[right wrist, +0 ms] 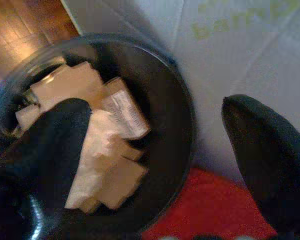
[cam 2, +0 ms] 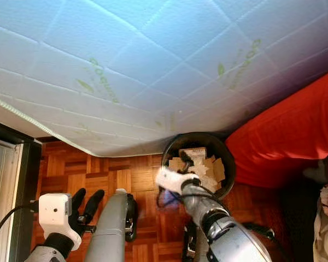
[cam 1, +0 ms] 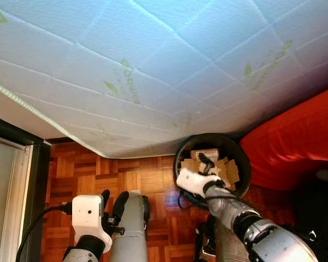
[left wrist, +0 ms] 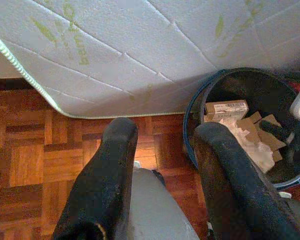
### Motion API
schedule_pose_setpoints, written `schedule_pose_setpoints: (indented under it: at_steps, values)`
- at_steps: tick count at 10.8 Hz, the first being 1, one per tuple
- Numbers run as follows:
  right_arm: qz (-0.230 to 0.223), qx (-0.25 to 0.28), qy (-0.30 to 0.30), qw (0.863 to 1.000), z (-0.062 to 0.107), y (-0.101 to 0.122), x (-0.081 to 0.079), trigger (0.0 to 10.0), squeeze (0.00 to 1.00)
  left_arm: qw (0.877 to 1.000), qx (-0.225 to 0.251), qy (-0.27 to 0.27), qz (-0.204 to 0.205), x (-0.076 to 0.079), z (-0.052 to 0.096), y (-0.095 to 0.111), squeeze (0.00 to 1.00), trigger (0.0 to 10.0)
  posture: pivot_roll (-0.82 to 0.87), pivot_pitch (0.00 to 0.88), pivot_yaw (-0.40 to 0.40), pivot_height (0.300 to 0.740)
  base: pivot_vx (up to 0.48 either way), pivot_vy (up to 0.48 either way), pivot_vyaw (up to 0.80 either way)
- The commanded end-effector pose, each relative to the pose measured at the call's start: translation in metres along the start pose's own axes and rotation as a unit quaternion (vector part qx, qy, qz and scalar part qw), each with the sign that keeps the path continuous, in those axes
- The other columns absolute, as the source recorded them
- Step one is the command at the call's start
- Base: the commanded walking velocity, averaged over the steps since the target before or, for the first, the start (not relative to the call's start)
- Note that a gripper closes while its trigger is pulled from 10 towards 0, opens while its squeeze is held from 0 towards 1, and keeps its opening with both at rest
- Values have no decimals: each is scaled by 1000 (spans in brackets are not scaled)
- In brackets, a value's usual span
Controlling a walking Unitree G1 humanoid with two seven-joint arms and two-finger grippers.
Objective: Clean up the room
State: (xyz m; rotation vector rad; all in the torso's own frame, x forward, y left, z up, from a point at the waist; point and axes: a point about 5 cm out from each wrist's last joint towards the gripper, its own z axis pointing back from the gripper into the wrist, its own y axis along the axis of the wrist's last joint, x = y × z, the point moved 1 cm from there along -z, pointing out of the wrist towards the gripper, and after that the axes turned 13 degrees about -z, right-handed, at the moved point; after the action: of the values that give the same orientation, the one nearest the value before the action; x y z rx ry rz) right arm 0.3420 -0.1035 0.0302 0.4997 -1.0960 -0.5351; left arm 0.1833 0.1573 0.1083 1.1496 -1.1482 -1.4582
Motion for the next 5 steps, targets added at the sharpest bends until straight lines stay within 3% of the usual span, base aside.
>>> schedule_pose_setpoints:
  at_steps: [1, 2, 3, 4, 5]
  values:
    - [-73, -21, 20, 997, 5, -8, -13, 10000, 0, 1000, -20, 2, 2, 0, 6, -6, 0, 10000, 381, 501, 31, 656, 0, 0, 0]
    - [-326, -41, 46, 943, 6, -9, -19, 10000, 0, 1000, -24, 3, 3, 0, 5, -10, 0, 10000, 373, 494, 28, 656, 0, 0, 0]
    - [-433, -31, 25, 901, 7, -15, -11, 10000, 0, 1000, -30, 4, 4, -1, 4, -15, 0, 10000, 357, 479, 22, 656, 0, 0, 0]
    - [-499, -19, -6, 866, 11, -32, 2, 10000, 0, 999, -35, 4, 5, -2, -1, -22, 0, 10000, 329, 454, 10, 656, 0, 0, 0]
    - [-531, -21, -33, 847, 15, -47, 9, 10000, 0, 999, -37, 4, 5, -2, -4, -25, 0, 10000, 319, 438, 5, 656, 0, 0, 0]
